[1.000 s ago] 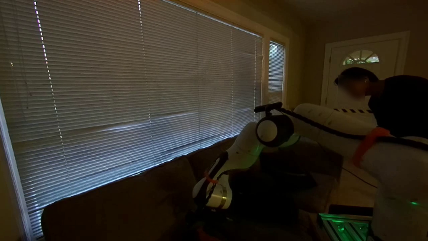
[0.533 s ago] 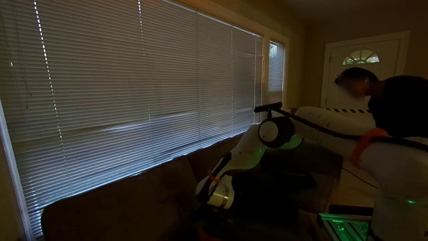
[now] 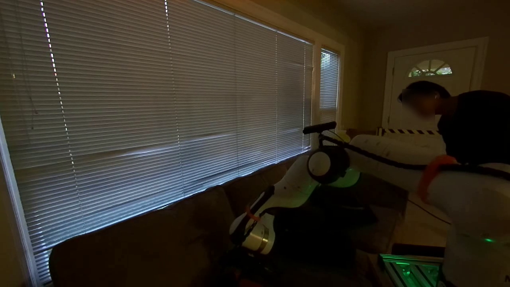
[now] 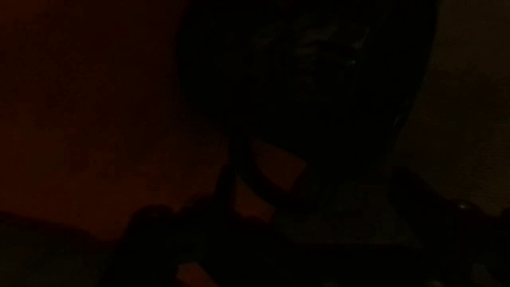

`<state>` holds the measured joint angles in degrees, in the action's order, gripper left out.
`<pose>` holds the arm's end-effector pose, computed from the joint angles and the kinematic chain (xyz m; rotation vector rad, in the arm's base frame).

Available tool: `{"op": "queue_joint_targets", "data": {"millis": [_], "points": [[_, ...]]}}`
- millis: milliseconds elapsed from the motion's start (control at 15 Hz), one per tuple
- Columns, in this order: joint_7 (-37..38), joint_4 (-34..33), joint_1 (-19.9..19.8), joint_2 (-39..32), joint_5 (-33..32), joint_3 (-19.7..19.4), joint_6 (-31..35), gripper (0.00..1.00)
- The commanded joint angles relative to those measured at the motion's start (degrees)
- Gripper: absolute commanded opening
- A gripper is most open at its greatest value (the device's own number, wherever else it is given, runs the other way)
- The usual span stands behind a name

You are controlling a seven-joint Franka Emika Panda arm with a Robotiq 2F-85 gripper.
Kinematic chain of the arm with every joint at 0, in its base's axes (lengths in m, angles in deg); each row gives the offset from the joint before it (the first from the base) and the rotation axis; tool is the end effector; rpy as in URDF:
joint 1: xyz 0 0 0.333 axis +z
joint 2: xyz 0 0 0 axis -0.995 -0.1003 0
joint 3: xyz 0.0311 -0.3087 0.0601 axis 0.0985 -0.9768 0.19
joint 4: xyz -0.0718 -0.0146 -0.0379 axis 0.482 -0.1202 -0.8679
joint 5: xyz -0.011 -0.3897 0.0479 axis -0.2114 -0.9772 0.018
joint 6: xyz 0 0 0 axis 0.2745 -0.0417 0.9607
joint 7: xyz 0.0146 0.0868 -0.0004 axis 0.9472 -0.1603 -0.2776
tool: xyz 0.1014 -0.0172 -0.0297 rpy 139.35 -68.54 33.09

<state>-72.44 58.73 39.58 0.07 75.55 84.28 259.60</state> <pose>0.5792 -0.3291 -0.0725 -2.1211 1.6496 -0.4227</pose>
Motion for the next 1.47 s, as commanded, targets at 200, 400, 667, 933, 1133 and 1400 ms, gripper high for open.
{"op": "queue_joint_targets", "data": {"millis": [200, 400, 667, 933, 1133, 1400], "points": [[0.4, -5.0, 0.4, -4.1, 0.2, 2.4, 1.2, 0.52], [0.2, -3.4, 0.4, -2.9, 0.6, 2.6, 1.7, 0.30], [0.5, -2.2, 0.6, -2.1, 0.7, 2.8, 1.9, 0.01], [0.7, -1.3, 0.6, -1.4, 0.8, 3.1, 1.7, 0.02], [0.3, -0.9, 0.0, -0.9, 0.8, 4.4, 0.9, 0.02], [0.2, 1.7, -0.4, 2.1, 0.8, 6.8, 0.3, 0.02]]}}
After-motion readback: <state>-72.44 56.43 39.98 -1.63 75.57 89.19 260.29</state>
